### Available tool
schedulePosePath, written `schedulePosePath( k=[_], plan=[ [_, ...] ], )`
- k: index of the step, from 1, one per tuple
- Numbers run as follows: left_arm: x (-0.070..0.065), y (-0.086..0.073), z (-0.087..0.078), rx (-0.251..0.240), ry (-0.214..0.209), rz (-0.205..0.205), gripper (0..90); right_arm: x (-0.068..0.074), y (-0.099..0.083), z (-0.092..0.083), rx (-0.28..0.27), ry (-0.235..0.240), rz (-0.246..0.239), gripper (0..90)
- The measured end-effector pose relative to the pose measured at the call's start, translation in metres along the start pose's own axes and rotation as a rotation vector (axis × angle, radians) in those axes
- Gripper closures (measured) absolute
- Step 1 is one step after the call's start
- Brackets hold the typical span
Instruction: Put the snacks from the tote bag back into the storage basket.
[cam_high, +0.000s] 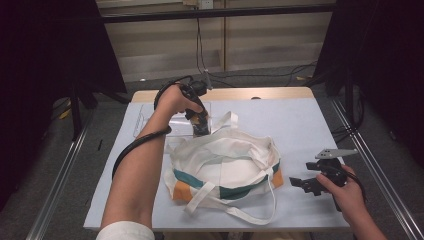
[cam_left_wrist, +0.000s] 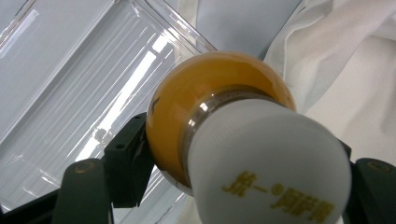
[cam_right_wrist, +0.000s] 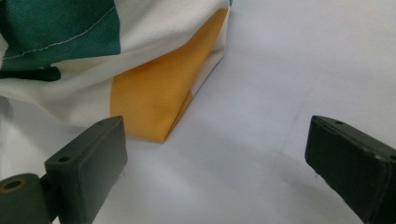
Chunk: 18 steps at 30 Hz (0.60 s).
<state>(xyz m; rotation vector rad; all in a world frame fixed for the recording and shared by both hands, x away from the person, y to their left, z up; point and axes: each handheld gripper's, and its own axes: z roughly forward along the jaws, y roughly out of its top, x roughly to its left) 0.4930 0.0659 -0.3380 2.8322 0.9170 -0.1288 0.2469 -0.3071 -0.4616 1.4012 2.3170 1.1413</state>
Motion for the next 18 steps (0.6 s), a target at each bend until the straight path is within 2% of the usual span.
schedulePosePath(
  k=[11, 18],
  plan=[
    [0.0002, -0.0011, 0.0045, -0.010, -0.002, -0.008, 30.0, 0.0004, 0.0002, 0.0007, 0.003, 0.003, 0.000, 5.3],
    [0.0006, -0.0009, 0.0062, 0.003, -0.002, -0.004, 30.0, 0.0001, 0.0002, 0.0008, 0.001, 0.002, 0.000, 5.3]
  ],
)
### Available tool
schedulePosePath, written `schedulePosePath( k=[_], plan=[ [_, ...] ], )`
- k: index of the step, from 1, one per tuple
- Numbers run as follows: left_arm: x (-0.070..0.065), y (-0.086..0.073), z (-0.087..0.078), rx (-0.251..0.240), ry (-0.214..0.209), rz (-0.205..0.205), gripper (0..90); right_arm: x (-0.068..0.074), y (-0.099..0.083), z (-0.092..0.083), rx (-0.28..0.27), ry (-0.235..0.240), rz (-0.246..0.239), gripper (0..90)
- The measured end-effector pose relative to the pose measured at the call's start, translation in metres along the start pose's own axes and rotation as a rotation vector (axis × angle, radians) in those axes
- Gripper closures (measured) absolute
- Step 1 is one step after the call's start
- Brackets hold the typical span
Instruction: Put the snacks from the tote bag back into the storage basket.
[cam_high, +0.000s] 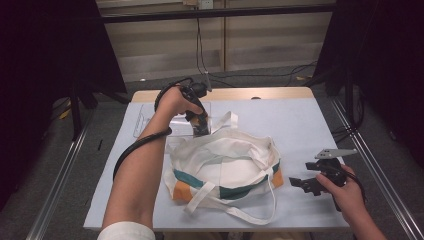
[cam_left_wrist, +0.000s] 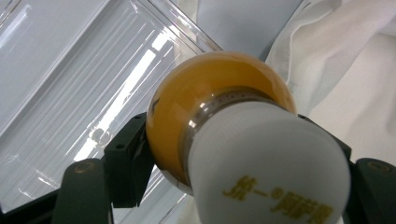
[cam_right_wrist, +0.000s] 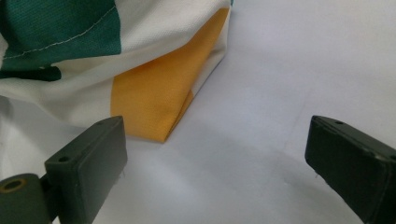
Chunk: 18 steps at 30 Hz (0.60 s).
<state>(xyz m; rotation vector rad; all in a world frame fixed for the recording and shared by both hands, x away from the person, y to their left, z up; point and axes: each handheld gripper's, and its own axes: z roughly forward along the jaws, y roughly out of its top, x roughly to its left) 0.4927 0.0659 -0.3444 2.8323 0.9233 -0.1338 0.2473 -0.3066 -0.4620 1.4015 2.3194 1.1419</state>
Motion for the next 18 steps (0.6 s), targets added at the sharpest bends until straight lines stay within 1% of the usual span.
schedulePosePath(
  k=[4, 7, 9, 10, 13, 15, 16, 18],
  plan=[
    [-0.0002, -0.0003, 0.0020, -0.007, 0.001, 0.002, 30.0, -0.0001, 0.0000, 0.0002, 0.001, 0.000, -0.001, 5.3],
    [0.0002, -0.0004, 0.0023, 0.003, -0.003, 0.006, 30.0, -0.0001, 0.0002, 0.0002, 0.004, 0.001, 0.000, 5.3],
    [-0.0001, -0.0007, 0.0033, -0.001, -0.003, -0.002, 30.0, -0.0001, 0.0001, 0.0007, 0.004, 0.001, 0.002, 5.3],
    [-0.0001, -0.0007, 0.0036, -0.004, 0.001, -0.001, 30.0, -0.0003, 0.0001, 0.0010, 0.005, 0.002, 0.002, 5.3],
    [0.0011, -0.0012, 0.0042, -0.007, -0.005, 0.002, 30.0, -0.0003, 0.0002, 0.0015, 0.005, 0.003, -0.001, 5.4],
    [0.0013, -0.0015, 0.0043, -0.002, -0.003, -0.001, 29.9, -0.0003, 0.0003, 0.0015, 0.005, 0.004, -0.003, 5.4],
    [0.0011, -0.0016, 0.0048, -0.002, -0.005, -0.011, 29.9, -0.0001, 0.0005, 0.0013, 0.005, 0.002, -0.003, 5.4],
    [0.0010, -0.0017, 0.0056, -0.004, -0.003, -0.009, 29.9, -0.0001, 0.0005, 0.0013, 0.005, 0.002, -0.004, 5.4]
  ],
)
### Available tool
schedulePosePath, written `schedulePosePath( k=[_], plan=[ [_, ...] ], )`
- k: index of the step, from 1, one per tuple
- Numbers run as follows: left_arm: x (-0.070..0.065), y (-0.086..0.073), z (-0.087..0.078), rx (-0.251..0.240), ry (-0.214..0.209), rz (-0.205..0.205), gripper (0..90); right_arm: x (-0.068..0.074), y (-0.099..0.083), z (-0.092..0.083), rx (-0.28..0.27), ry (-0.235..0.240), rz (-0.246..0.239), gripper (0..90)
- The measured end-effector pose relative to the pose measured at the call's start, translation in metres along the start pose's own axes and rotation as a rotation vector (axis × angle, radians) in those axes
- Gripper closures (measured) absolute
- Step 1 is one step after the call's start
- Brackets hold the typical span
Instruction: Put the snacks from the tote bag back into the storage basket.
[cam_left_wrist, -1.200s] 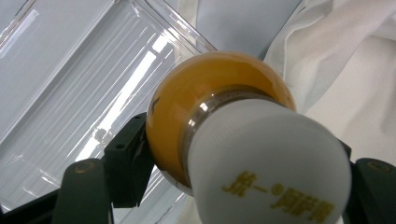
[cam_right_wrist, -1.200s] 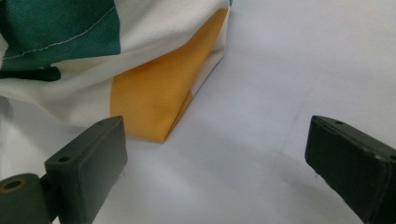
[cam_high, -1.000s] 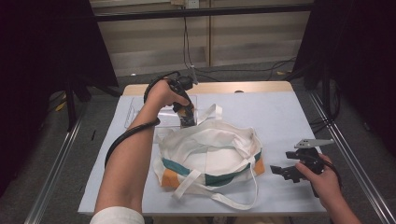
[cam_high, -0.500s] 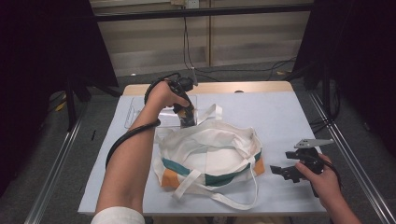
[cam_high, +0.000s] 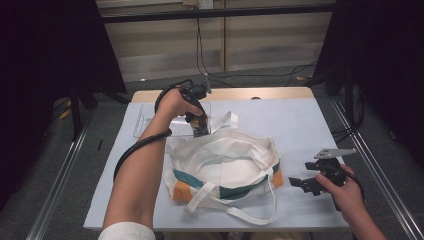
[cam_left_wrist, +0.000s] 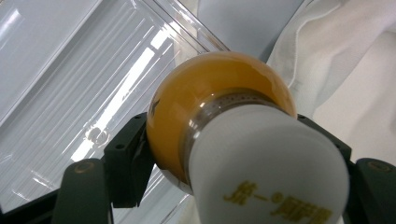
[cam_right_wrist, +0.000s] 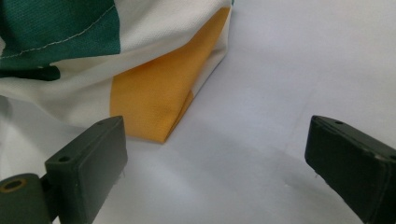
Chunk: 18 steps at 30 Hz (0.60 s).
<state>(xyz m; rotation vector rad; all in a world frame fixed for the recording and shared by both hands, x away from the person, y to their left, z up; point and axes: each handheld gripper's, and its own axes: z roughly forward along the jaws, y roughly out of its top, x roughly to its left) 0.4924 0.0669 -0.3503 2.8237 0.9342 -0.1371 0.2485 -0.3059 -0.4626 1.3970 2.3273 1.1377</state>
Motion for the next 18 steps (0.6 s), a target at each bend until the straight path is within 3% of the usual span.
schedulePosePath(
  k=[11, 18],
  plan=[
    [0.0010, 0.0011, 0.0007, 0.000, -0.002, 0.012, 29.7, -0.0003, 0.0002, -0.0001, 0.000, -0.002, -0.002, 5.4],
    [0.0001, 0.0001, 0.0018, -0.023, 0.002, -0.002, 29.5, -0.0003, 0.0004, 0.0001, 0.002, -0.002, -0.003, 5.4]
  ],
)
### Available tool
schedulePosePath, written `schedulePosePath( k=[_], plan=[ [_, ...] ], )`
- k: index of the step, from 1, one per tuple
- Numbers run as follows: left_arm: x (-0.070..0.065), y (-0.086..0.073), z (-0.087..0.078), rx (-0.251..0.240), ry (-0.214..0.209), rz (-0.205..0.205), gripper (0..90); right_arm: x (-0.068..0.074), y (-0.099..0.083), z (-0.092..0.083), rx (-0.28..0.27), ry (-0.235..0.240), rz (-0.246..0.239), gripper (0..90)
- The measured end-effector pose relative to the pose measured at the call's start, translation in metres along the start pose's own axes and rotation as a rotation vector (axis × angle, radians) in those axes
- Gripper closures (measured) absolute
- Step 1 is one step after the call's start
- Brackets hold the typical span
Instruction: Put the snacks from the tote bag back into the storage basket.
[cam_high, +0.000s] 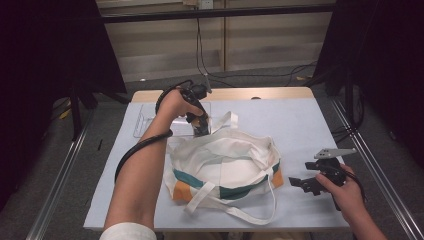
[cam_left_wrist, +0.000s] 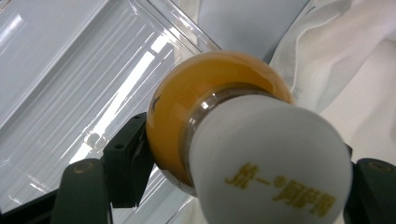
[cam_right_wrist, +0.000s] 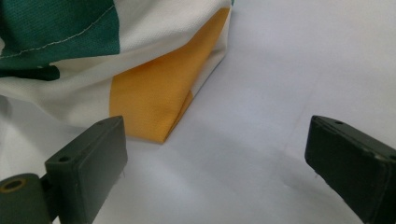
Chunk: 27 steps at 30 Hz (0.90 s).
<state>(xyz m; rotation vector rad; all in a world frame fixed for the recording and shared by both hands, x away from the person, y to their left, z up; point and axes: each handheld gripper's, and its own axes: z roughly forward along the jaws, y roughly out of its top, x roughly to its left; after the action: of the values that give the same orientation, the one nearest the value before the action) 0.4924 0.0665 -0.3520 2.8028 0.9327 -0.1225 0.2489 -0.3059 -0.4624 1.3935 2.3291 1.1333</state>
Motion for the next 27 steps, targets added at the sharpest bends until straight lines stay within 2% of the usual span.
schedulePosePath(
  k=[3, 4, 7, 14, 27],
  plan=[
    [0.0004, -0.0010, -0.0001, -0.004, -0.004, 0.005, 29.4, 0.0006, 0.0001, 0.0002, 0.003, 0.002, 0.001, 5.4],
    [0.0001, -0.0019, 0.0000, -0.011, -0.002, -0.006, 29.4, 0.0011, 0.0002, 0.0004, 0.003, 0.001, -0.001, 5.4],
    [0.0007, -0.0024, -0.0001, -0.009, -0.001, 0.005, 29.3, 0.0012, 0.0003, 0.0004, 0.004, 0.002, -0.002, 5.4],
    [0.0003, -0.0046, 0.0014, -0.022, 0.001, -0.017, 28.2, 0.0018, 0.0002, -0.0002, 0.005, 0.001, -0.003, 5.4],
    [0.0003, -0.0088, 0.0010, -0.025, 0.015, -0.040, 17.7, 0.0026, 0.0008, -0.0011, 0.004, 0.001, -0.007, 5.4]
  ],
)
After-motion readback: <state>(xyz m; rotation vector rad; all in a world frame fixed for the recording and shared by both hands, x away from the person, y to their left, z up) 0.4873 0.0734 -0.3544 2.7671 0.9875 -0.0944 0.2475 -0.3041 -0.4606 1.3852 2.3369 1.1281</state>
